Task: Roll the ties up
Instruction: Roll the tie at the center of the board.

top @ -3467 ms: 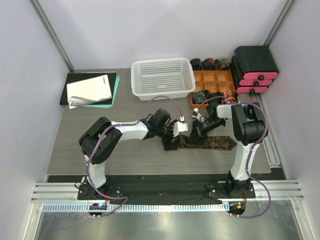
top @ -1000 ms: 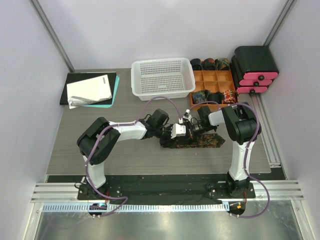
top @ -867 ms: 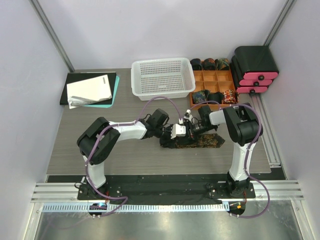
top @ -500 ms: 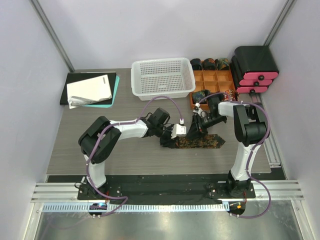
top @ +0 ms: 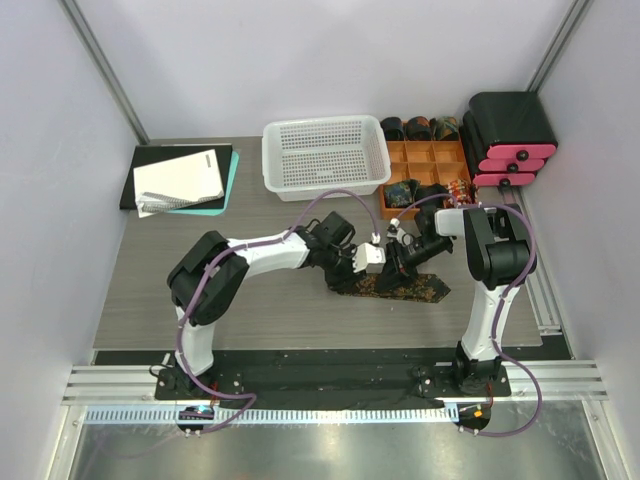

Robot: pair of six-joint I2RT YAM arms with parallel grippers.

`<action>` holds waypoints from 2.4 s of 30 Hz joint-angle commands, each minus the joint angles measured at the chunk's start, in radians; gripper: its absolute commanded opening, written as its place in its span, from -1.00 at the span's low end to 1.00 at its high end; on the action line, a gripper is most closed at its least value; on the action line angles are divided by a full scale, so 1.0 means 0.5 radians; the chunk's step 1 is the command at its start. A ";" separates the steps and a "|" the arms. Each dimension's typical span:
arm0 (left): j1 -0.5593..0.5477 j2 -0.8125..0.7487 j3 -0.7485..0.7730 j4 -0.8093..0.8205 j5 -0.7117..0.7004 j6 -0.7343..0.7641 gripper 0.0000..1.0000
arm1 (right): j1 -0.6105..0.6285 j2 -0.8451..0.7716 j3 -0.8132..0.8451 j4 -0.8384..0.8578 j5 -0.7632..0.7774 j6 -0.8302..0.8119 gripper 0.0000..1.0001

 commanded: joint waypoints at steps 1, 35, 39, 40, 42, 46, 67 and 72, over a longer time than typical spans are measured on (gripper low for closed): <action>-0.054 0.082 -0.011 -0.157 -0.173 0.002 -0.55 | 0.006 0.078 -0.015 0.044 0.305 0.074 -0.48; 0.151 -0.086 -0.137 -0.049 0.127 -0.059 0.26 | 0.227 -0.072 -0.119 0.519 0.179 0.436 -0.98; 0.170 -0.218 -0.244 0.198 0.219 -0.124 0.43 | 0.190 0.011 -0.097 0.455 0.286 0.344 -0.98; 0.170 -0.237 -0.262 0.236 0.250 -0.139 0.45 | 0.187 0.017 -0.091 0.446 0.302 0.332 -0.97; 0.170 -0.246 -0.284 0.328 0.271 -0.179 0.52 | 0.187 0.035 -0.070 0.418 0.357 0.295 -0.98; 0.167 -0.200 -0.290 0.454 0.327 -0.225 0.58 | 0.190 0.051 -0.057 0.396 0.434 0.255 -0.97; -0.030 0.039 -0.259 0.546 0.235 0.039 -0.42 | 0.190 -0.016 0.004 0.237 0.385 0.200 -0.67; -0.030 -0.013 -0.376 0.451 0.170 0.048 -0.57 | 0.135 -0.167 0.044 0.063 0.259 0.188 -0.42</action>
